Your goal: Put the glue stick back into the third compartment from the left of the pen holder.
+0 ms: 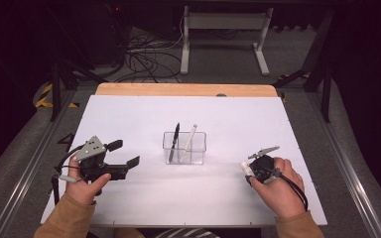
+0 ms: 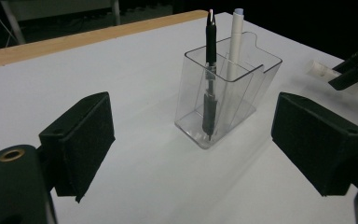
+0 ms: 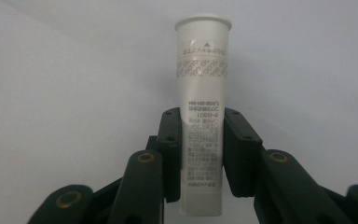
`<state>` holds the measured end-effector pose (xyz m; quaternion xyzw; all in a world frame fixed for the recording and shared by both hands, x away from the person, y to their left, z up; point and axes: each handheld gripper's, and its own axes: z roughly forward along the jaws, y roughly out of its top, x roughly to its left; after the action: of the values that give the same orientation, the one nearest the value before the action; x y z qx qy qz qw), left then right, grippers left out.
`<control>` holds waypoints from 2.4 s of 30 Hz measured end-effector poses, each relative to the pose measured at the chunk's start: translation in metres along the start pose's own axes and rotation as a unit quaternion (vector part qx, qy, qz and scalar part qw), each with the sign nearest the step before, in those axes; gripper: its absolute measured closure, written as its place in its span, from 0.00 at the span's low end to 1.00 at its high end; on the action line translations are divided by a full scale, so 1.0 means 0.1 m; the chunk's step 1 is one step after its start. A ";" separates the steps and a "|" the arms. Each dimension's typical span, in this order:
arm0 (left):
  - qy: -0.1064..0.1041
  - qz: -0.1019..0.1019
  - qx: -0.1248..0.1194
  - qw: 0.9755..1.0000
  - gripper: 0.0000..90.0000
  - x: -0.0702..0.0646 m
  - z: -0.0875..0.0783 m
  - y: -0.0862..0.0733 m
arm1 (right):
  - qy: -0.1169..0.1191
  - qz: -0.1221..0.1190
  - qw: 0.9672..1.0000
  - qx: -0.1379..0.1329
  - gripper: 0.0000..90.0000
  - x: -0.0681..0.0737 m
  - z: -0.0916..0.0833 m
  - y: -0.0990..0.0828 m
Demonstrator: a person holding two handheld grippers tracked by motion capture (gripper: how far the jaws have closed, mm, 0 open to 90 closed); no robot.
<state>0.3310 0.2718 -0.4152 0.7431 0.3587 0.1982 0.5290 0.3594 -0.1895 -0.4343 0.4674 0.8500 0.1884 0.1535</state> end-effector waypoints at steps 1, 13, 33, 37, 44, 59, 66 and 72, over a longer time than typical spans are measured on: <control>0.000 0.002 0.000 1.000 0.16 0.00 0.00 0.00 | -0.002 0.001 1.000 -0.004 0.79 -0.01 0.00 0.00; 0.002 0.001 0.000 1.000 0.16 0.01 -0.02 0.00 | 0.013 -0.001 0.996 -0.090 0.79 -0.05 -0.14 0.02; 0.006 -0.004 -0.012 1.000 0.12 0.02 -0.10 -0.04 | 0.075 -0.025 0.948 -0.308 0.79 -0.10 -0.30 0.10; 0.001 -0.006 -0.016 1.000 0.10 0.02 -0.12 -0.06 | 0.090 -0.029 0.936 -0.340 0.79 -0.09 -0.32 0.13; -0.003 -0.001 -0.022 1.000 0.08 0.03 -0.17 -0.09 | 0.113 -0.034 0.917 -0.382 0.79 -0.07 -0.31 0.18; -0.002 0.003 -0.030 1.000 0.07 0.04 -0.19 -0.08 | 0.152 -0.051 0.887 -0.434 0.79 0.01 -0.26 0.34; -0.002 0.015 -0.028 0.999 0.07 0.03 -0.18 -0.08 | 0.158 -0.063 0.879 -0.445 0.79 0.06 -0.21 0.40; -0.006 0.018 -0.028 0.999 0.06 0.03 -0.17 -0.08 | 0.168 -0.066 0.875 -0.449 0.79 0.11 -0.17 0.48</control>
<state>0.3184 0.2866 -0.4169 0.7355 0.3363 0.2136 0.5481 0.3816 -0.1595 -0.3982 0.2521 0.7163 0.6145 0.2139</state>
